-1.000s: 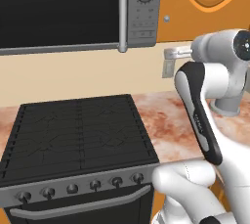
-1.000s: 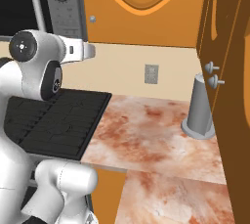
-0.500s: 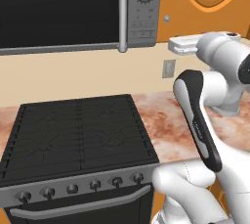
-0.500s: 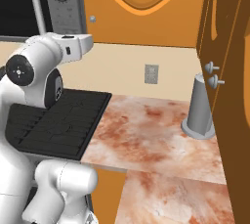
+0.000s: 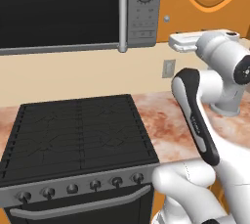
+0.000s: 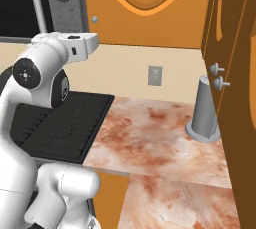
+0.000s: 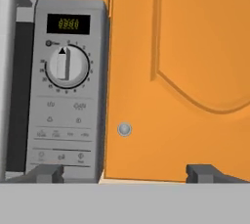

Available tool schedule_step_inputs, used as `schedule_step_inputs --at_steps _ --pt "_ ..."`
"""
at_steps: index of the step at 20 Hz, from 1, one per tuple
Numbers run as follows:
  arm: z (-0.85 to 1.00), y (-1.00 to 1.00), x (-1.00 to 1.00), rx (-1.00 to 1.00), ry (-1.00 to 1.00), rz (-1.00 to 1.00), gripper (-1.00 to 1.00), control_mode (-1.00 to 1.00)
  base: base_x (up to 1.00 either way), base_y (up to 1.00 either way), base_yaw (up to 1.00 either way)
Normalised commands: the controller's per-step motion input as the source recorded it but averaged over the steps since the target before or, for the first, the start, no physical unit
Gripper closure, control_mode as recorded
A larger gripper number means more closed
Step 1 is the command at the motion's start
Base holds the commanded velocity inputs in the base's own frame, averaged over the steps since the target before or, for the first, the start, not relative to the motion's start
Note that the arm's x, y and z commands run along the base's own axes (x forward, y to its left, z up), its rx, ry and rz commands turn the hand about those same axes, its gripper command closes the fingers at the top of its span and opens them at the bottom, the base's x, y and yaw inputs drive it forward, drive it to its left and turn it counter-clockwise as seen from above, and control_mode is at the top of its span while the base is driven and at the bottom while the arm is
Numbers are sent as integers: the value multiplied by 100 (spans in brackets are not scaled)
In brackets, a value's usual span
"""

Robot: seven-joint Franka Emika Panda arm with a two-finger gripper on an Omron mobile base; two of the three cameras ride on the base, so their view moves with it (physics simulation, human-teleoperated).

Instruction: Get the candle and the beer from the cabinet and move them to the dining counter.

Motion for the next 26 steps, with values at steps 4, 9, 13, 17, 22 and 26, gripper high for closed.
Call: schedule_step_inputs --at_steps 4,9,13,17,22,26 --pt "3 0 33 0 0 0 -100 -100 0 0 0" --pt "0 0 34 0 0 0 -100 -100 0 0 0" --pt "0 0 25 0 0 0 -100 -100 0 0 0" --pt "0 0 23 0 0 2 -100 -100 0 0 0" --pt "0 1 14 0 0 0 -100 -100 0 0 0" --pt "0 0 16 0 0 0 -100 -100 0 0 0"
